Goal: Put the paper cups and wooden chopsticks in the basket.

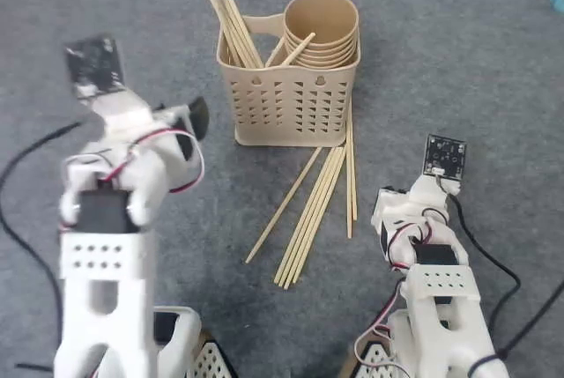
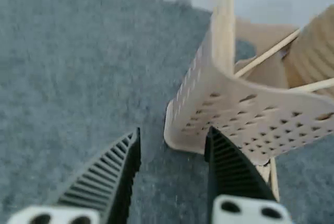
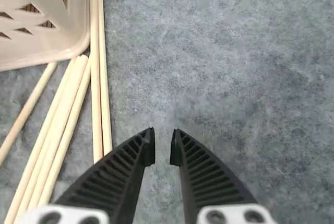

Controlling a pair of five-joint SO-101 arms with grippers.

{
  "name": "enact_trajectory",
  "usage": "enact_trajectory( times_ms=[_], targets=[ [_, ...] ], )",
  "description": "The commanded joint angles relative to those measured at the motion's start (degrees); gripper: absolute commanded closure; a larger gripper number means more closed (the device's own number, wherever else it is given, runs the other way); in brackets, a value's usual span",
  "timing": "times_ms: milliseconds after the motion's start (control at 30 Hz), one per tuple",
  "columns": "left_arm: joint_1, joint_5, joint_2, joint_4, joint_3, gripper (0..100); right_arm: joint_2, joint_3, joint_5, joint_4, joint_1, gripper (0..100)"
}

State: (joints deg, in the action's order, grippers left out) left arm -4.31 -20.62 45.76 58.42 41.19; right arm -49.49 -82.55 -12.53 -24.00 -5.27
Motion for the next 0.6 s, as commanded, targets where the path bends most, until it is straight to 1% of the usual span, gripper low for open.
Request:
enact_trajectory(
  times_ms=[0, 133, 167, 267, 333, 433, 567],
  targets=[
    [2.1, -1.7, 1.1, -9.0, 9.9, 80, -1.7, 0.9, -0.1, -0.5, 0.0, 93.2],
    [6.8, -1.6, 0.9, -13.9, 18.4, 80, -1.1, 1.5, -0.4, -0.8, 0.0, 93.2],
    [8.3, -1.6, 0.9, -15.1, 20.3, 80, -1.1, 2.3, -0.4, -2.3, 0.0, 93.2],
    [12.4, -1.6, 0.8, -19.9, 25.5, 80, -0.7, 7.8, -0.3, -12.3, 0.3, 93.2],
    [14.4, -1.5, 0.8, -22.2, 28.1, 80, 1.6, 11.0, -0.2, -16.5, 0.4, 93.2],
    [16.2, -1.4, 0.7, -21.8, 29.6, 80, 8.4, 14.2, -0.2, -16.7, 0.1, 93.2],
    [16.8, -1.3, 0.7, -20.9, 29.3, 80, 17.6, 19.7, -0.2, -17.3, 0.5, 93.5]
  ],
)
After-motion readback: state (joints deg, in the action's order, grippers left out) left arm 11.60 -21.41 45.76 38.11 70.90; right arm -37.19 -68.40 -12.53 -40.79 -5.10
